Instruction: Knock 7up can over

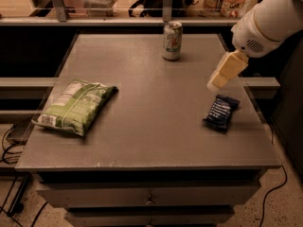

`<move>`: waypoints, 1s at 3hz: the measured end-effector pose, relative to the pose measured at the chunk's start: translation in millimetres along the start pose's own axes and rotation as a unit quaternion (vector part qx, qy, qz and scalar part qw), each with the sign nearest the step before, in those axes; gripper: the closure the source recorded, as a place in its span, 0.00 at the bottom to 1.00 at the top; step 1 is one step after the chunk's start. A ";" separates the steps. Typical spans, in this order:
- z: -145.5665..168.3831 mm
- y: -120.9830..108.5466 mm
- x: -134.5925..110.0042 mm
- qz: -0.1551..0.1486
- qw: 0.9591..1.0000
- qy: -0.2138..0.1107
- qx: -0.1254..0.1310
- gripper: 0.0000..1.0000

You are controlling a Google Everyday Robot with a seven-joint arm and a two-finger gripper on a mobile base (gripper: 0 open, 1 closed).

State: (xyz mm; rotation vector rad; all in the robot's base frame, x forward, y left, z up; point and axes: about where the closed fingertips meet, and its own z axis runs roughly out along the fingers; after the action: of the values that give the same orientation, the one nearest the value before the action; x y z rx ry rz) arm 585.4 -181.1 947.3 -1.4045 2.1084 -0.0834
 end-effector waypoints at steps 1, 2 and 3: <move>36.5 -25.4 -20.8 0.006 1.000 -0.016 -0.004 0.00; 36.6 -25.4 -20.8 0.006 1.000 -0.016 -0.004 0.00; 56.7 -36.4 -40.4 0.022 0.998 -0.060 -0.010 0.00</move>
Offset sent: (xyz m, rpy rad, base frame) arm 0.0362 0.0131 -0.0096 0.0268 -0.0022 0.0026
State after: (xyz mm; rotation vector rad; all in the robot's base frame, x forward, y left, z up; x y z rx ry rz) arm 654.7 -147.3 931.9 -1.3391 2.0449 0.0397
